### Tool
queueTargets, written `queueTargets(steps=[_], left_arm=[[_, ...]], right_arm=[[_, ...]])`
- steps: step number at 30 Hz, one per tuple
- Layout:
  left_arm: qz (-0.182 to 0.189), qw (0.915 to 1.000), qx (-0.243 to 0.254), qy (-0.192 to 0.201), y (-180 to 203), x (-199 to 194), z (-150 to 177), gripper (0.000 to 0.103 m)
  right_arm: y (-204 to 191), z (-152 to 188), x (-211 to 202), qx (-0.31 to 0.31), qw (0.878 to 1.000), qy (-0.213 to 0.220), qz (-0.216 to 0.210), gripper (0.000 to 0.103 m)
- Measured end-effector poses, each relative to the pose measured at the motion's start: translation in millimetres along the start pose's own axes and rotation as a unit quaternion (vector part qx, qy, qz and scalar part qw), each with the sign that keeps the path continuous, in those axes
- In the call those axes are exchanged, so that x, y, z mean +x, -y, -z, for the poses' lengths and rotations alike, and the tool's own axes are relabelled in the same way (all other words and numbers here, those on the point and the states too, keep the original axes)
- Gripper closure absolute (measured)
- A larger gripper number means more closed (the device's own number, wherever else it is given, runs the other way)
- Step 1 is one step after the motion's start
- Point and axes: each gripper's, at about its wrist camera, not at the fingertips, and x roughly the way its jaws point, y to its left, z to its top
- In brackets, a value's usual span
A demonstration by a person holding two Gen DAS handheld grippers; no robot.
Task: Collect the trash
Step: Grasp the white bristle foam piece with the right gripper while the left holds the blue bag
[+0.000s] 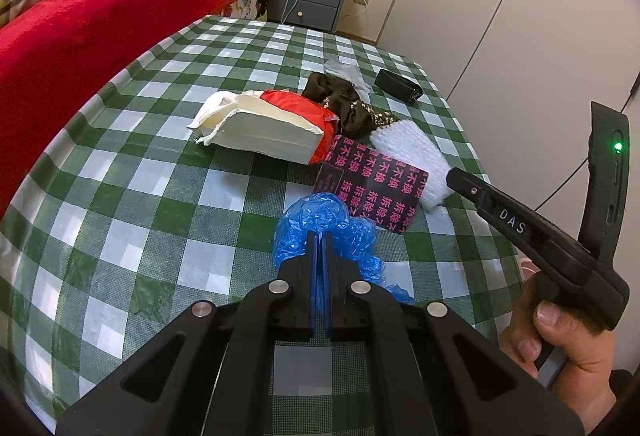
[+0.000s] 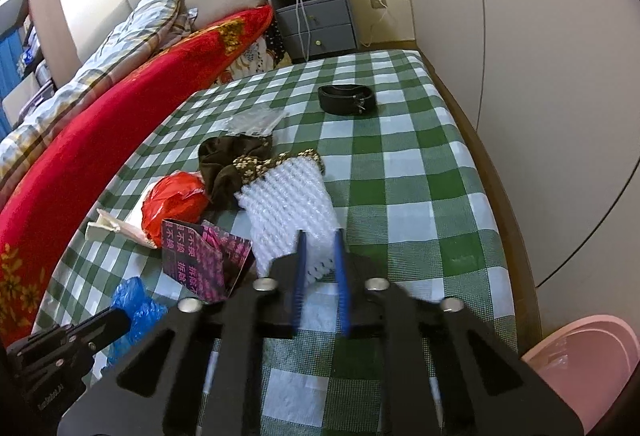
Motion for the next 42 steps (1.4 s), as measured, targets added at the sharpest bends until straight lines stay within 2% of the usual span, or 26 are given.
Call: queueTargets(steps=[11, 13, 14, 15, 16, 24, 27, 28, 32, 42], left_arm=[[-0.001, 1.0, 0.001, 0.01, -1, -6, -5, 0.101], [0.0, 0.9999, 0.002, 0.011, 0, -9, -5, 0.101], [0.001, 0.9999, 0.003, 0.011, 1, -10, -5, 0.101], [0.001, 0.9999, 0.004, 0.012, 1, -11, -4, 0.101], [0.0, 0.9999, 0.005, 0.012, 1, -12, -4, 0.101], [0.0, 0.9999, 0.006, 0.013, 1, -11, -4, 0.101], [0.0, 0.9999, 0.006, 0.014, 1, -11, -4, 0.101], [0.0, 0.9999, 0.005, 0.015, 1, -11, -5, 0.101], [-0.001, 0.9998, 0.007, 0.021, 2, -12, -8, 0.101], [0.002, 0.9988, 0.017, 0.046, 7, -30, -11, 0.101]], right_arm=[[-11, -1, -20, -0.024, 1.0, 0.012, 0.004, 0.102], [-5, -1, -18, -0.006, 1.0, 0.006, 0.005, 0.091], [-2, -1, -16, 0.003, 1.0, 0.002, 0.004, 0.083], [2, 0, -14, 0.013, 1.0, 0.0, 0.0, 0.07], [5, 0, -12, 0.018, 1.0, -0.001, -0.001, 0.065], [9, 0, 12, 0.032, 0.999, -0.028, -0.02, 0.067], [7, 1, 13, 0.028, 0.999, -0.033, -0.025, 0.088], [6, 1, 12, 0.026, 0.999, -0.031, -0.027, 0.09], [1, 0, -6, 0.014, 0.999, -0.015, -0.027, 0.092], [-16, 6, -68, -0.038, 0.999, 0.019, 0.023, 0.092]])
